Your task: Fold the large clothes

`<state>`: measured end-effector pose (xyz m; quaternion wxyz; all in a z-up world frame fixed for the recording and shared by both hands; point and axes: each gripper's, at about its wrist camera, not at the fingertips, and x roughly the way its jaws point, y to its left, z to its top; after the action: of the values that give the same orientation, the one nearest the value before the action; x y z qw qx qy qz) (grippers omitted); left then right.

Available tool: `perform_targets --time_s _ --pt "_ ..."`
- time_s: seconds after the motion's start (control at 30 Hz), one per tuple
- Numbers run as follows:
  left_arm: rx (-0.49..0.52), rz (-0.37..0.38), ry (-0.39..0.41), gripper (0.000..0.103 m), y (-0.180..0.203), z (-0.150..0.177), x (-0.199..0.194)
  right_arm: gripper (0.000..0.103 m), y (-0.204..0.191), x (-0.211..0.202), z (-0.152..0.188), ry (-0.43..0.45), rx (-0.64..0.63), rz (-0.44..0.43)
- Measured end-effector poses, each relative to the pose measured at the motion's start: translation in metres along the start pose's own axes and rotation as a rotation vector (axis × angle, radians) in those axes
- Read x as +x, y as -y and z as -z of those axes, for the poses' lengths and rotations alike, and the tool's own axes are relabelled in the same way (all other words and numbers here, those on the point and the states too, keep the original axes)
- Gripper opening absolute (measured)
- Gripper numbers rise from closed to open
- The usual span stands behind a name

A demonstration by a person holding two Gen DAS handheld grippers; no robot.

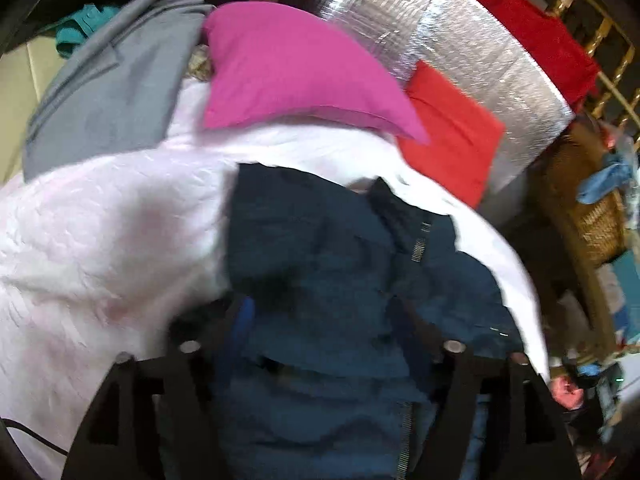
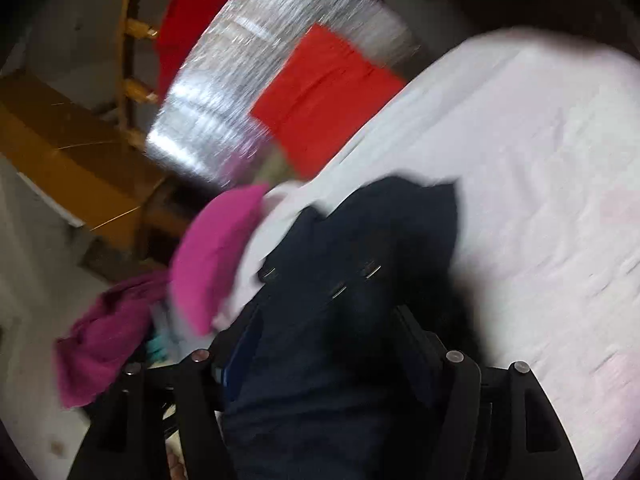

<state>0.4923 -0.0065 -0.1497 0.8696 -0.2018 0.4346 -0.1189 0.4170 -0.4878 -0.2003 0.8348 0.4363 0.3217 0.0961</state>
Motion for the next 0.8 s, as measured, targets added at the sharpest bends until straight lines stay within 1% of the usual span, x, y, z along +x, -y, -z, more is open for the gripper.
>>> perform_targets --time_s 0.07,0.13,0.2,0.27,0.33,0.4,0.47,0.57,0.67,0.7,0.77,0.8 --pt "-0.023 0.056 -0.072 0.079 0.006 0.009 0.012 0.071 -0.005 0.019 0.015 -0.084 0.022 -0.024" --pt "-0.06 0.094 -0.161 0.079 0.007 0.018 0.028 0.071 -0.002 0.037 0.029 -0.142 0.074 -0.03" --pt "-0.112 0.107 -0.235 0.079 0.003 0.026 0.044 0.071 0.005 0.058 0.041 -0.202 0.141 -0.02" --pt "-0.159 0.109 -0.266 0.079 -0.001 0.03 0.053 0.071 0.012 0.077 0.05 -0.234 0.203 -0.003" --pt "-0.206 0.12 -0.269 0.08 -0.007 0.033 0.057 0.071 0.019 0.086 0.058 -0.235 0.254 0.012" --pt "-0.261 0.142 -0.273 0.083 -0.015 0.033 0.062 0.071 0.023 0.09 0.058 -0.202 0.291 0.017" --pt "-0.324 0.166 -0.275 0.085 -0.024 0.031 0.068 0.071 0.028 0.093 0.055 -0.17 0.335 -0.001" --pt "-0.38 0.201 -0.259 0.085 -0.036 0.027 0.073 0.071 0.036 0.096 0.051 -0.122 0.394 -0.025" --pt "-0.428 0.256 -0.218 0.085 -0.047 0.023 0.074 0.07 0.039 0.101 0.045 -0.072 0.42 -0.037" --pt "-0.437 0.268 -0.2 0.084 -0.05 0.022 0.074 0.068 0.04 0.103 0.043 -0.066 0.425 -0.034" --pt "-0.451 0.28 -0.153 0.082 -0.054 0.017 0.073 0.054 0.045 0.099 0.04 -0.053 0.433 -0.014" --pt "-0.446 0.271 -0.135 0.069 -0.055 0.016 0.072 0.05 0.049 0.098 0.039 -0.049 0.432 -0.001"
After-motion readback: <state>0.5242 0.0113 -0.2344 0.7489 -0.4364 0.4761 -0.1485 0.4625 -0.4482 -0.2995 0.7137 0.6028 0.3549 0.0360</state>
